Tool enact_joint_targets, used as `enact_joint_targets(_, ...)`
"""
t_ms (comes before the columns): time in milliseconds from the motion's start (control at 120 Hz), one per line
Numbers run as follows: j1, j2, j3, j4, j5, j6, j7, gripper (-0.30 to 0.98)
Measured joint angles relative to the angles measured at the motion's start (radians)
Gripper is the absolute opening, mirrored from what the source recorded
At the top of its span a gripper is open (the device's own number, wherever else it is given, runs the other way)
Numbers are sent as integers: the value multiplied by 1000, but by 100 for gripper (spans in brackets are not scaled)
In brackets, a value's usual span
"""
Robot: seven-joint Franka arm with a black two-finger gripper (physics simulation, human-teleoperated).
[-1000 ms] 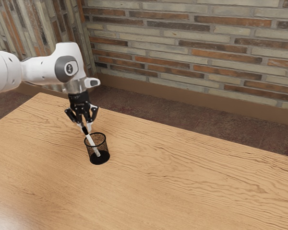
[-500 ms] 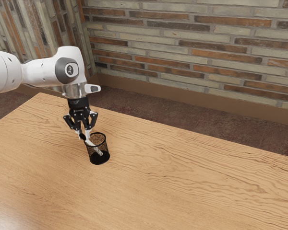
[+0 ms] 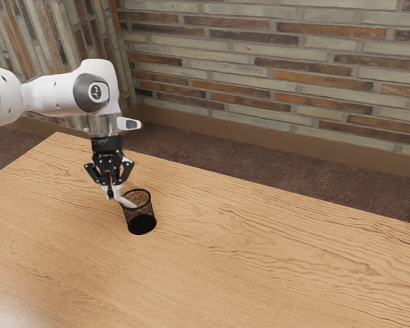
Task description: Take the marker out of the pen holder and place it to the left of the pen holder.
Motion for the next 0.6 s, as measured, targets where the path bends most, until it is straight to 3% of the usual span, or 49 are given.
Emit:
enact_joint_targets(292,0,-332,-15,-192,12,-20,-3,-7)
enact_joint_targets(433,-12,-389,30,-250,27,1,-6,-7)
enact_joint_targets(600,8,-368,60,-272,34,66,-13,-8)
